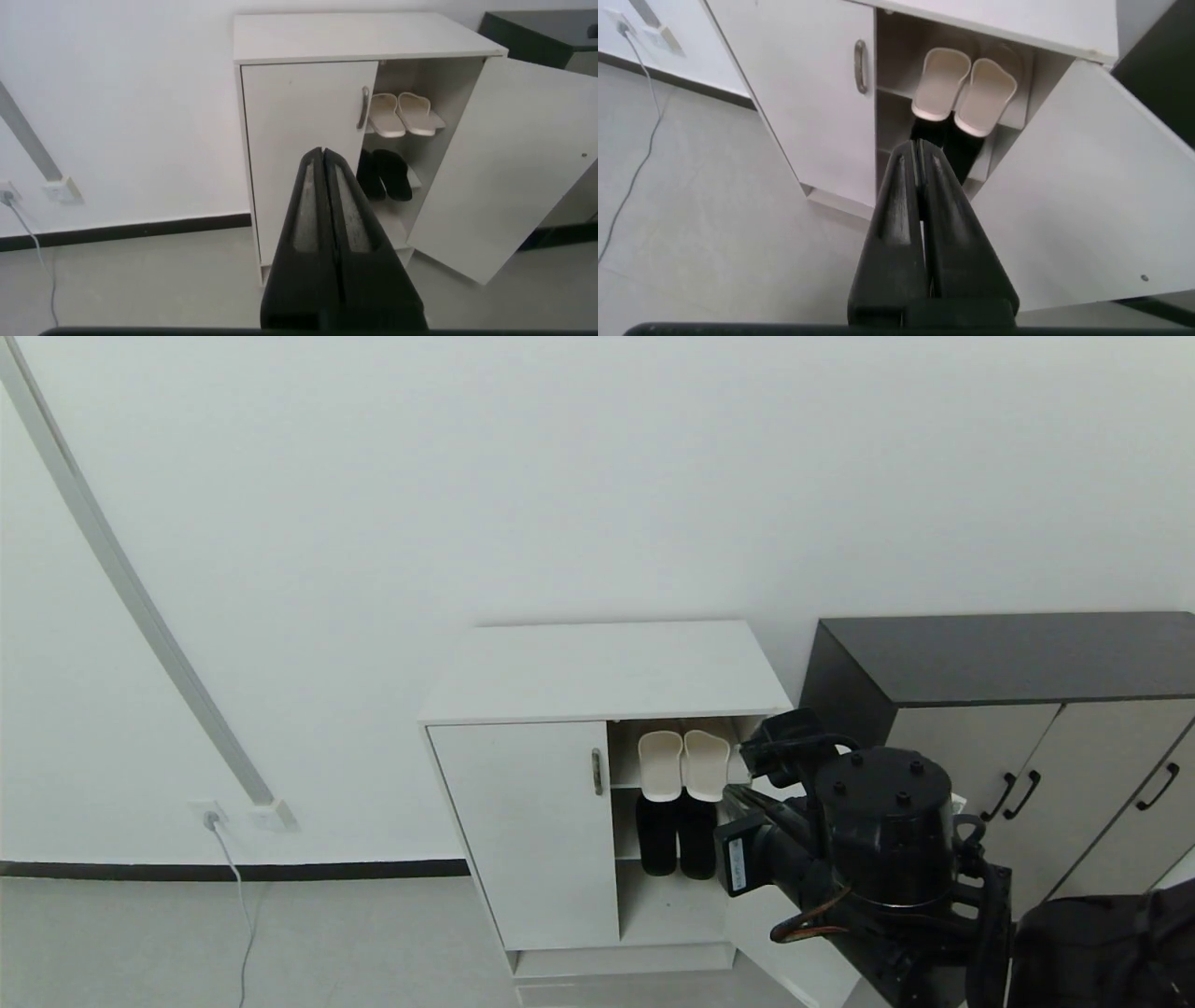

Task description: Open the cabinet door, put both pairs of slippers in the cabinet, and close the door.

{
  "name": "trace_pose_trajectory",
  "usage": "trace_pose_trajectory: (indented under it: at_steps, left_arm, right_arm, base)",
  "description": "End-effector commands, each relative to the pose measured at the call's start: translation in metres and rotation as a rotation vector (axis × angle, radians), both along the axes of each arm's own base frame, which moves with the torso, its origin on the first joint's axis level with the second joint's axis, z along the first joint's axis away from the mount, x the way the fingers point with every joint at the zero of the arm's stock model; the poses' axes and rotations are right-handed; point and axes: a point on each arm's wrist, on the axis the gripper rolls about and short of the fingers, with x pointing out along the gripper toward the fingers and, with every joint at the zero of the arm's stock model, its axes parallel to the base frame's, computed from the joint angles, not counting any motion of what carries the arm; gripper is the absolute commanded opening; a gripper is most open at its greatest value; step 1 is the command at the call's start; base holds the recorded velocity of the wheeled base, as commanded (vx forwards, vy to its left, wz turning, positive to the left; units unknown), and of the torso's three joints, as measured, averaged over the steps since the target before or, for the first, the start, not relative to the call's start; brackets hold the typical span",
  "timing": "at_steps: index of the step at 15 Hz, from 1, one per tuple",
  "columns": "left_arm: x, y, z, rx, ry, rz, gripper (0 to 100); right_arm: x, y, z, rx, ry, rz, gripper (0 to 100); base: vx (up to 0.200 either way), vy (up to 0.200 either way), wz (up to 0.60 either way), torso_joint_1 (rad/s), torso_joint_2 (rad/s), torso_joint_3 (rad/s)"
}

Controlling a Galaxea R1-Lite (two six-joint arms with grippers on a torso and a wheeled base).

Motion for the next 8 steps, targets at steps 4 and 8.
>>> trace_pose_trajectory:
  at_steps: [4, 8]
  left_arm:
    - [0.0, 0.0, 0.0001, 0.0, 0.0, 0.0, 0]
    - [0.0001, -0.0001, 0.0001, 0.001, 0.001, 0.0, 0]
  right_arm:
    - [0.0024, -0.0022, 0.0005, 0.004, -0.003, -0.009, 0]
    - [0.0067, -0.0043, 0.0028, 0.021, -0.008, 0.005, 0]
  base:
    - [0.0, 0.0, 0.0, 0.166, -0.35, -0.179]
    - [0.0, 0.0, 0.0, 0.138, -0.29, -0.151]
